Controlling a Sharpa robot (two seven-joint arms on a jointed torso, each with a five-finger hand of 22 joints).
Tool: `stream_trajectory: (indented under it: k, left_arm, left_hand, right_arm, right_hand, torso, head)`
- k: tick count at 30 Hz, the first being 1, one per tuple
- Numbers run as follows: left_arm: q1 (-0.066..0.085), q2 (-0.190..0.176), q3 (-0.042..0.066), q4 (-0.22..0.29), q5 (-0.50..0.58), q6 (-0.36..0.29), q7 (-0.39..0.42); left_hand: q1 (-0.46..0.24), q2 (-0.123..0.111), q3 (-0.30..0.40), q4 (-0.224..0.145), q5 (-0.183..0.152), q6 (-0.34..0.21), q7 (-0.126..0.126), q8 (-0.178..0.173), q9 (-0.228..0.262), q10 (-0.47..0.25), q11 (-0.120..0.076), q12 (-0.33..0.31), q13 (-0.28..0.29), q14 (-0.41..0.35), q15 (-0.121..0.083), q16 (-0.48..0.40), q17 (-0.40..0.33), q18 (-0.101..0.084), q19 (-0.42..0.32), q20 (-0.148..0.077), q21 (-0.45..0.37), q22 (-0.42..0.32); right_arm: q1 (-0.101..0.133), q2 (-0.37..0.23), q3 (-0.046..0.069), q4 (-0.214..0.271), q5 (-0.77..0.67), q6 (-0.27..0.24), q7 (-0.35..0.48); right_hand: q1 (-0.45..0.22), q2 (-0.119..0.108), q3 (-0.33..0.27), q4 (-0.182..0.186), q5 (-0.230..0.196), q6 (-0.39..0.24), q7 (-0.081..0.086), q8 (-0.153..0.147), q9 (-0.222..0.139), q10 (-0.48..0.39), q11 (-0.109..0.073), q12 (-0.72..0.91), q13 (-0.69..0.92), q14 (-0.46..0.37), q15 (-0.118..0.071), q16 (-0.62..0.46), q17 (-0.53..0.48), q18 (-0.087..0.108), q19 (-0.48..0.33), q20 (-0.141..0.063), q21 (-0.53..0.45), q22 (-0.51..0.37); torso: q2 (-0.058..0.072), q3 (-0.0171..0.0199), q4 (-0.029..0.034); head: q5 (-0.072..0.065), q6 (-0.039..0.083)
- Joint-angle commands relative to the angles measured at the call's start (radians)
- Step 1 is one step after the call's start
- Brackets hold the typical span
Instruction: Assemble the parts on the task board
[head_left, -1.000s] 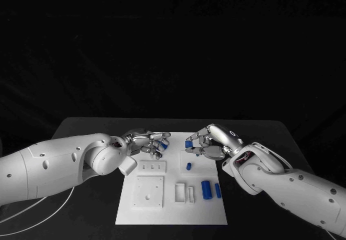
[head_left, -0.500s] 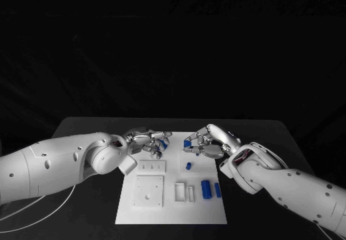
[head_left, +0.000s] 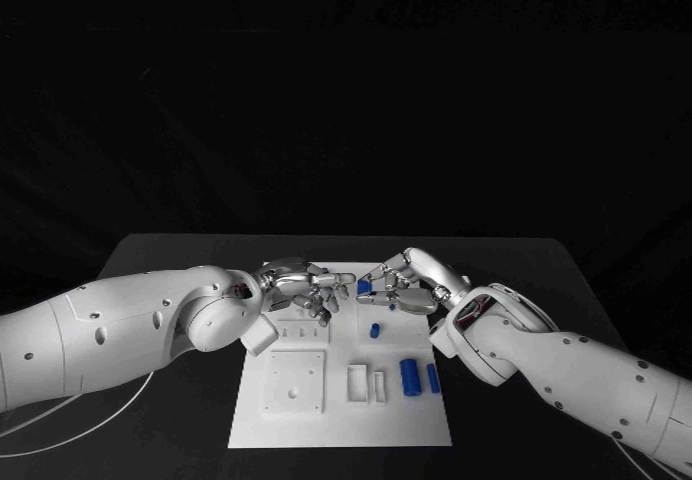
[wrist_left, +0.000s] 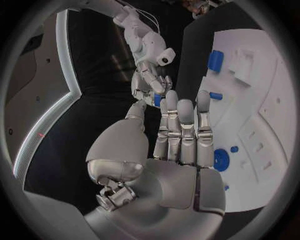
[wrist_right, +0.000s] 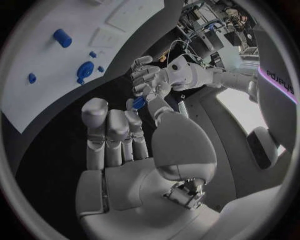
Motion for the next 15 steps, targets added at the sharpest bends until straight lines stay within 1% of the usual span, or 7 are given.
stream_trajectory:
  k: [1,2,3,4,8,9,15]
  left_arm:
    - [0.0,0.005,0.001,0.004,-0.042,0.029,0.015]
    - [0.0,0.006,0.001,0.004,-0.043,0.029,0.014]
    - [0.0,0.007,0.001,0.004,-0.044,0.029,0.013]
    - [0.0,0.008,0.001,0.004,-0.044,0.028,0.012]
    - [0.0,0.011,0.001,0.005,-0.046,0.027,0.009]
    - [0.0,0.012,0.001,0.005,-0.046,0.027,0.008]
    - [0.0,0.016,0.001,0.005,-0.045,0.024,0.007]
  left_hand:
    - [0.0,-0.007,-0.004,0.006,-0.015,0.006,0.007,-0.01,-0.005,-0.009,0.004,-0.008,-0.004,-0.01,0.0,0.001,-0.003,-0.015,-0.01,0.002,-0.006,-0.001]
    - [-0.002,-0.007,-0.006,0.009,-0.042,0.003,0.01,-0.016,-0.01,-0.014,0.008,-0.017,-0.01,-0.014,0.002,-0.005,-0.006,-0.015,-0.014,0.004,-0.01,-0.003]
    - [-0.002,-0.007,-0.005,0.013,-0.049,0.007,0.011,-0.024,-0.021,-0.01,0.012,-0.028,-0.019,-0.013,0.003,-0.01,-0.009,-0.015,-0.014,0.007,-0.015,-0.008]
    - [0.001,-0.008,-0.004,0.012,-0.05,0.008,0.011,-0.027,-0.023,-0.008,0.01,-0.031,-0.022,-0.013,0.003,-0.01,-0.01,-0.015,-0.013,0.006,-0.016,-0.009]
    - [0.001,-0.01,-0.004,0.017,-0.053,0.008,0.015,-0.04,-0.037,-0.008,0.012,-0.045,-0.032,-0.013,0.005,-0.009,-0.01,-0.015,-0.012,0.007,-0.019,-0.011]
    - [0.002,-0.012,-0.004,0.021,-0.057,0.012,0.015,-0.048,-0.045,-0.005,0.013,-0.054,-0.038,-0.014,0.006,-0.009,-0.011,-0.014,-0.011,0.008,-0.021,-0.013]
    - [0.001,-0.011,-0.004,0.023,-0.058,0.013,0.015,-0.049,-0.045,-0.004,0.013,-0.055,-0.039,-0.015,0.006,-0.009,-0.011,-0.015,-0.01,0.008,-0.022,-0.013]
  right_arm:
    - [-0.001,0.002,0.0,0.003,0.032,0.032,0.01]
    - [-0.001,0.003,0.0,0.003,0.033,0.033,0.01]
    - [-0.001,0.003,0.0,0.003,0.033,0.034,0.009]
    - [-0.001,0.004,0.0,0.003,0.034,0.035,0.009]
    - [-0.001,0.005,0.001,0.006,0.037,0.042,0.009]
    - [-0.001,0.006,0.001,0.006,0.038,0.044,0.009]
    - [-0.001,0.008,0.001,0.013,0.039,0.053,0.008]
  right_hand:
    - [0.012,0.022,-0.006,0.0,0.004,0.019,-0.022,0.006,0.002,0.013,-0.004,-0.004,0.003,0.003,0.001,-0.006,0.001,-0.003,0.044,-0.001,0.006,0.091]
    - [0.012,0.022,-0.006,0.0,0.004,0.019,-0.022,0.006,0.002,0.013,-0.004,-0.004,0.003,0.003,0.001,-0.006,0.001,-0.003,0.044,-0.001,0.006,0.091]
    - [0.012,0.022,-0.006,0.0,0.004,0.019,-0.022,0.006,0.002,0.013,-0.004,-0.004,0.003,0.003,0.001,-0.006,0.001,-0.003,0.044,-0.001,0.006,0.091]
    - [0.012,0.022,-0.006,0.0,0.004,0.019,-0.022,0.006,0.002,0.013,-0.004,-0.004,0.003,0.003,0.001,-0.006,0.001,-0.003,0.044,-0.001,0.006,0.091]
    - [0.011,0.023,-0.01,-0.001,0.005,0.018,-0.022,0.007,0.002,0.013,-0.004,-0.004,0.004,0.003,0.001,-0.006,0.001,-0.003,0.044,-0.001,0.006,0.091]
    - [0.011,0.023,-0.01,-0.001,0.005,0.018,-0.022,0.007,0.002,0.013,-0.004,-0.004,0.004,0.003,0.001,-0.006,0.001,-0.003,0.044,-0.001,0.006,0.091]
    - [0.011,0.024,-0.013,-0.001,0.008,0.017,-0.022,0.006,0.002,0.013,-0.004,-0.005,0.005,0.002,0.001,-0.007,0.001,-0.002,0.043,0.0,0.007,0.091]
  torso:
    - [0.0,0.0002,-0.0002]
    - [0.0,0.0004,-0.0001]
    - [0.0,0.0002,0.0001]
    - [0.0,0.0004,0.0003]
    - [0.0,0.0003,-0.0001]
    - [0.0,0.0004,-0.0003]
    - [0.0,0.0003,-0.0003]
  head:
    - [0.0,0.001]
    - [0.0,0.0]
    - [-0.001,0.0]
    - [-0.001,0.0]
    - [-0.001,0.0]
    - [-0.001,0.0]
    - [0.0,0.0]
